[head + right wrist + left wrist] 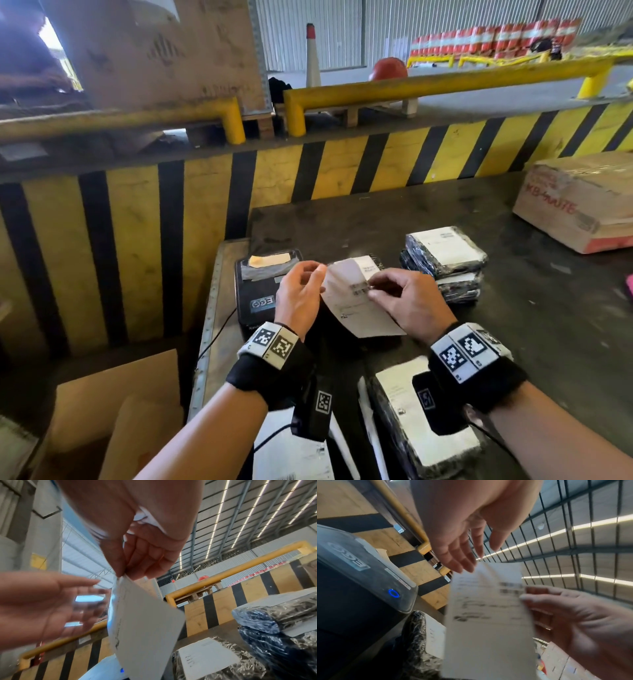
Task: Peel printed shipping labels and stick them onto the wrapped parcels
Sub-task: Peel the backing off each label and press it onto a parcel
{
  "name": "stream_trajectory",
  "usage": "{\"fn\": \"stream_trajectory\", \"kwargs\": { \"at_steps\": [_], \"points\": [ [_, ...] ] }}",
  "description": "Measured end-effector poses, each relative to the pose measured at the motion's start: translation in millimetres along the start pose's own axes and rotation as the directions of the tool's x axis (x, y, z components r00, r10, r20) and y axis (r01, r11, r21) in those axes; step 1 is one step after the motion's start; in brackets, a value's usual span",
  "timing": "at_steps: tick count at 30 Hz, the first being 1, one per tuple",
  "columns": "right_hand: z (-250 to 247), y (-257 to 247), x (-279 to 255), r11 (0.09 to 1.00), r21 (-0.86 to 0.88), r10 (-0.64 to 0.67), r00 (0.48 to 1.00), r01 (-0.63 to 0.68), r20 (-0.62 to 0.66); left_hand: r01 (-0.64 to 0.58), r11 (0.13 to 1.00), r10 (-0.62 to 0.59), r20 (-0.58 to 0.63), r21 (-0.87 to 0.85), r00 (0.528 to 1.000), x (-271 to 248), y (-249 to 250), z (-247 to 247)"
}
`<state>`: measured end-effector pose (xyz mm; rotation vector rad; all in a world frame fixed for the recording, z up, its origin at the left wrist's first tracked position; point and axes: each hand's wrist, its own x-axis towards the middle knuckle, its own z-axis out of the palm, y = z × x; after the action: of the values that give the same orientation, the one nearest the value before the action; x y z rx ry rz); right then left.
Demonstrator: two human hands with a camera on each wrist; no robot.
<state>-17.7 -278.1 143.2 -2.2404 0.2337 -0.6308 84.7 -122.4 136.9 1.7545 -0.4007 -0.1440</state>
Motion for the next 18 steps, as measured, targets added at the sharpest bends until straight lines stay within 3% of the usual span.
{"fn": "stream_trajectory", "kwargs": {
  "at_steps": [4, 8, 12, 18],
  "points": [
    [-28.5, 25.4, 29.9, 0.987, 0.136, 0.085, 0.996, -0.083, -0.015, 0.108, 0.979, -0.124, 0.085, 0.175, 0.989, 22.1, -10.5, 25.3],
    [-50.7, 55.3, 59.4, 0.974, 0.194, 0.118, 0.993, -0.115, -0.007, 0.111, 0.988, -0.128, 0.166, 0.108, 0.978, 37.6, -1.6, 55.5],
    [-58.4, 93.1, 86.4, 0.961, 0.227, 0.16, 0.987, -0.157, 0.006, 0.063, 0.981, -0.089, 0.132, 0.184, 0.987, 61.1, -4.3, 79.9],
    [-42.7, 133.2, 116.8, 0.954, 0.217, 0.188, 0.976, -0.208, 0.107, 0.112, 0.956, -0.134, 0.065, 0.27, 0.989, 93.7, -16.8, 102.5]
  ]
}}
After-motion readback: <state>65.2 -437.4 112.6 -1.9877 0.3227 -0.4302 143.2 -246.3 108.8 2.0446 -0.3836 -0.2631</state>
